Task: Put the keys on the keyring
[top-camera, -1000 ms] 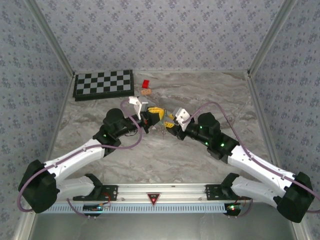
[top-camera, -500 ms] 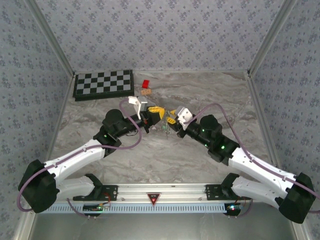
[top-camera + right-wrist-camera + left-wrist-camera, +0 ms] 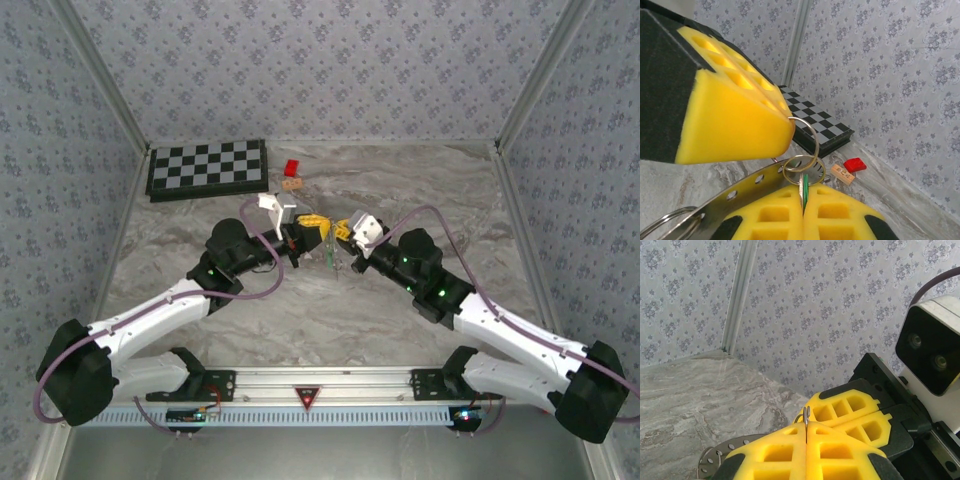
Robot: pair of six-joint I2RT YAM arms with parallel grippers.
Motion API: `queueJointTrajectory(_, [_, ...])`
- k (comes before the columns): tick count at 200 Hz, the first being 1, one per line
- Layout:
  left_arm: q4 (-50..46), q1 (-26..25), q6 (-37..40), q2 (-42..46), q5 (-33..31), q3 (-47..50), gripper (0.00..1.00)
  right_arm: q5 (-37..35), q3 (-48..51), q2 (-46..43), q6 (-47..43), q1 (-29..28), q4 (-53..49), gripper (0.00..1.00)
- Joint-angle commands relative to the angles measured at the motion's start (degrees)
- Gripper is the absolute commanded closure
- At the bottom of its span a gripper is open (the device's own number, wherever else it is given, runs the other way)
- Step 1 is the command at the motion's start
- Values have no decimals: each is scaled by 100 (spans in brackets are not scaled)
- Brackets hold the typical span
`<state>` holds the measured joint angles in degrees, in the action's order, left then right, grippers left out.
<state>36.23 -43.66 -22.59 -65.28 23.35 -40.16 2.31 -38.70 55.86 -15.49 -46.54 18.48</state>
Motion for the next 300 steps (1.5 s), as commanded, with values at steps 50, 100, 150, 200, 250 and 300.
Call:
queueJointTrajectory(50, [329, -43, 0, 181, 66, -266, 100, 501, 3, 39, -134, -74, -251, 100])
queueJointTrajectory(100, [328, -47, 18, 182, 29, -275, 100, 490, 7, 57, -214, -103, -458, 100])
queueJointTrajectory(150, [231, -47, 92, 206, 23, -287, 100, 407, 44, -10, -120, -96, -455, 81])
queueJointTrajectory(200, [54, -29, 253, 348, -60, -229, 100, 746, 502, -577, 794, 496, -171, 72])
queueJointTrajectory(250, [28, -8, 239, 332, -35, -243, 100, 2170, 605, -816, 2431, 1702, 605, 70])
queueJointTrajectory(300, [52, -13, 176, 268, 21, -267, 100, 3292, 298, -113, 3753, 1913, 1897, 69])
